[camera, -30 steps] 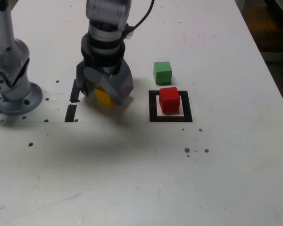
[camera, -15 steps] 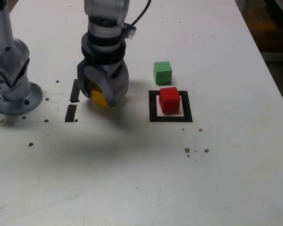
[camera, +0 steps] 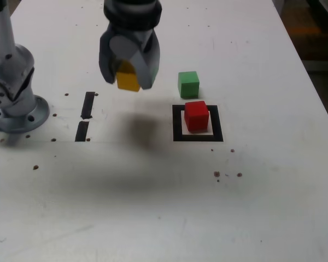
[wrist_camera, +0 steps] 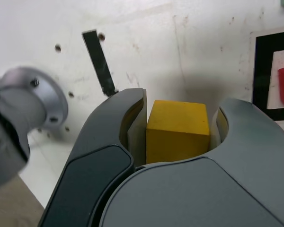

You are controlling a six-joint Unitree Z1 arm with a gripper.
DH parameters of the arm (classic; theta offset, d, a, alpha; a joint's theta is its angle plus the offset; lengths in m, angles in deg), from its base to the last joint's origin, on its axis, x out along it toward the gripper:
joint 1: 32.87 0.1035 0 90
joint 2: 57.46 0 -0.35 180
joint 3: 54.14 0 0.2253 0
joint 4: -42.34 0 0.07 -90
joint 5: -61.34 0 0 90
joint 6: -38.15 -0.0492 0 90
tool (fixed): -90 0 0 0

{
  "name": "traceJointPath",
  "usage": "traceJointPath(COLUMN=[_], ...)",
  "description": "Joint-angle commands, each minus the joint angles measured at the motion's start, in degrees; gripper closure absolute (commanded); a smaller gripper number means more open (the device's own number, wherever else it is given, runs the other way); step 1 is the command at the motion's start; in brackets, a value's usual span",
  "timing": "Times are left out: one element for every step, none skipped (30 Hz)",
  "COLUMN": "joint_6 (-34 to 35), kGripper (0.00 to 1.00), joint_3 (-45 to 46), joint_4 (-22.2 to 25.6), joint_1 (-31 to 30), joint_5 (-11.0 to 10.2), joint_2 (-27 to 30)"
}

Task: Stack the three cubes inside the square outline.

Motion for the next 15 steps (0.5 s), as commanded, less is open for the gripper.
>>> traceJointPath(joint_6=[3.3, 4.9, 6.2, 7.4, 8.3, 8.8, 9.1, 9.3, 9.5, 9.5, 9.5, 9.5, 9.5, 9.5, 9.5], kGripper=[0.87, 0.87, 0.87, 0.87, 0.87, 0.87, 0.87, 0.87, 0.87, 0.87, 0.87, 0.87, 0.87, 0.87, 0.87], joint_3=[-10.9, -13.1, -15.3, -17.4, -19.5, -21.6, -23.6, -25.6, -27.4, -29.1, -30.5, -31.7, -32.7, -33.5, -34.0], joint_4=[7.5, 8.3, 8.9, 9.4, 9.8, 10.1, 10.3, 10.6, 10.8, 11.0, 11.2, 11.3, 11.4, 11.4, 11.4], joint_1=[0.3, 0.4, 0.4, 0.4, 0.4, 0.4, 0.4, 0.4, 0.4, 0.4, 0.4, 0.4, 0.4, 0.4, 0.4], joint_5=[0.5, 0.8, 1.1, 1.3, 1.4, 1.5, 1.6, 1.7, 1.8, 1.9, 2.0, 2.1, 2.1, 2.1, 2.2], joint_2=[-1.0, -1.5, -2.2, -3.0, -4.0, -5.1, -6.4, -7.7, -9.0, -10.3, -11.4, -12.4, -13.3, -14.0, -14.7])
